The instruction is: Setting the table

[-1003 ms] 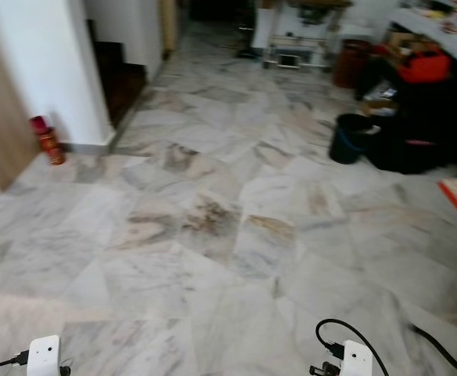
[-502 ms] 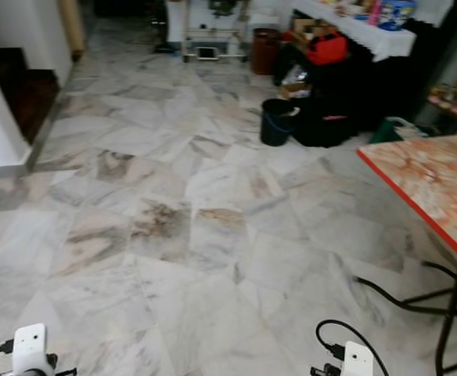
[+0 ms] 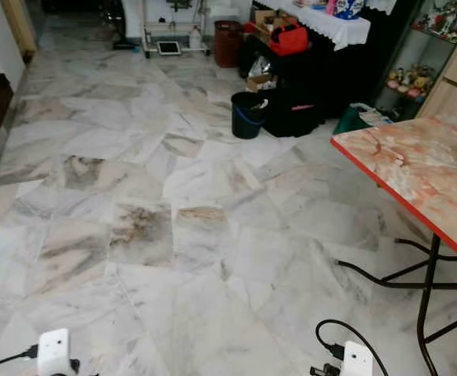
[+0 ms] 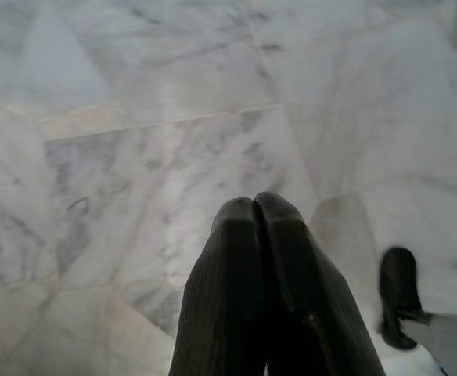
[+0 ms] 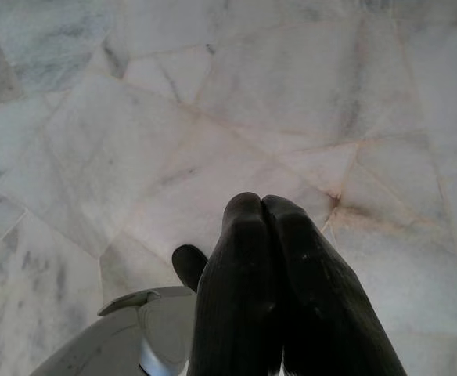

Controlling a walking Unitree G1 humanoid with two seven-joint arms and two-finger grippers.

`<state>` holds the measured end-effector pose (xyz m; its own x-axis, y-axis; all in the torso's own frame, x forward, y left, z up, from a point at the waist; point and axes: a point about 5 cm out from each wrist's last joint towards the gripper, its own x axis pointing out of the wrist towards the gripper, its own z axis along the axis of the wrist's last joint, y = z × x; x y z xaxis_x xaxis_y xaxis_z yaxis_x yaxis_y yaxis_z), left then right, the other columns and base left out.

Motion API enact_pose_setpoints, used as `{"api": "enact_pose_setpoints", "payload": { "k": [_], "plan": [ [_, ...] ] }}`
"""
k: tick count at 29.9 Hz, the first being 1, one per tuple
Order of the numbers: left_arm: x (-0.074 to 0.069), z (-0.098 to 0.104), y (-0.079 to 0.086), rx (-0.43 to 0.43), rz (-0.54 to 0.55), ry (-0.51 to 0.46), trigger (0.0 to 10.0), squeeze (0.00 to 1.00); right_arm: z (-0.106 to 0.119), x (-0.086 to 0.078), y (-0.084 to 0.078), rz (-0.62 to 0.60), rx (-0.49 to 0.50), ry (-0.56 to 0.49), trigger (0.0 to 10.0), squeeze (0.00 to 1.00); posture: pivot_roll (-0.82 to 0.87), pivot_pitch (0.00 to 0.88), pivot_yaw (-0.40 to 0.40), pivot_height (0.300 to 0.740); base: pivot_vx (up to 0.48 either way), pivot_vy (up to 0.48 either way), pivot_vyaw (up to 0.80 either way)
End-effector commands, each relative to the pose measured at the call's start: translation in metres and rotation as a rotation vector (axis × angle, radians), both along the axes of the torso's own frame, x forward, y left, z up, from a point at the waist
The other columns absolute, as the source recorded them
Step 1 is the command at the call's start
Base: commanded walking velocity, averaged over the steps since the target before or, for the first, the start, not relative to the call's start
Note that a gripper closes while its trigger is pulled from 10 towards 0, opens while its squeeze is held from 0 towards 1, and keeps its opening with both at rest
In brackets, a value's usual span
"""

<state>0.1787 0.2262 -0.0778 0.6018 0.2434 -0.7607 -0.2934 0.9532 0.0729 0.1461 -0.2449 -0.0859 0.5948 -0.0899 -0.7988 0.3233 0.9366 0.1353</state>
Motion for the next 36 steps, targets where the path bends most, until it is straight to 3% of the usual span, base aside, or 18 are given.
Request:
{"api": "enact_pose_setpoints", "payload": {
  "k": [1, 2, 8, 22, 36],
  "plan": [
    [0.001, 0.000, -0.004, 0.013, -0.007, 0.000, 10.0, 0.00, 0.000, 0.000, -0.002, -0.016, 0.000, 0.004, 10.0, 0.00, 0.03, 0.022, -0.050, 0.740, 0.000, 0.000, -0.71],
    [0.000, 0.001, 0.005, 0.018, -0.001, 0.001, 10.0, 0.00, 0.000, 0.000, -0.002, -0.016, -0.001, 0.004, 10.0, 0.00, 0.03, 0.017, -0.050, 0.740, 0.000, 0.000, -0.71],
    [-0.003, 0.003, 0.015, 0.021, 0.010, 0.002, 10.0, 0.00, 0.000, 0.000, -0.003, -0.017, -0.001, 0.005, 10.0, 0.00, 0.03, 0.010, -0.050, 0.740, 0.000, 0.000, -0.71],
    [-0.003, 0.004, 0.019, 0.064, -0.026, 0.013, 10.0, 0.00, 0.000, -0.001, -0.002, -0.023, -0.001, 0.006, 10.0, 0.00, 0.03, 0.000, -0.042, 0.740, 0.000, -0.069, -0.71],
    [-0.005, 0.003, 0.021, 0.055, -0.010, 0.014, 10.0, 0.00, -0.001, -0.002, -0.001, -0.031, 0.001, 0.006, 10.0, 0.00, 0.03, 0.000, -0.041, 0.740, 0.000, -0.069, -0.71]
  ]
}}
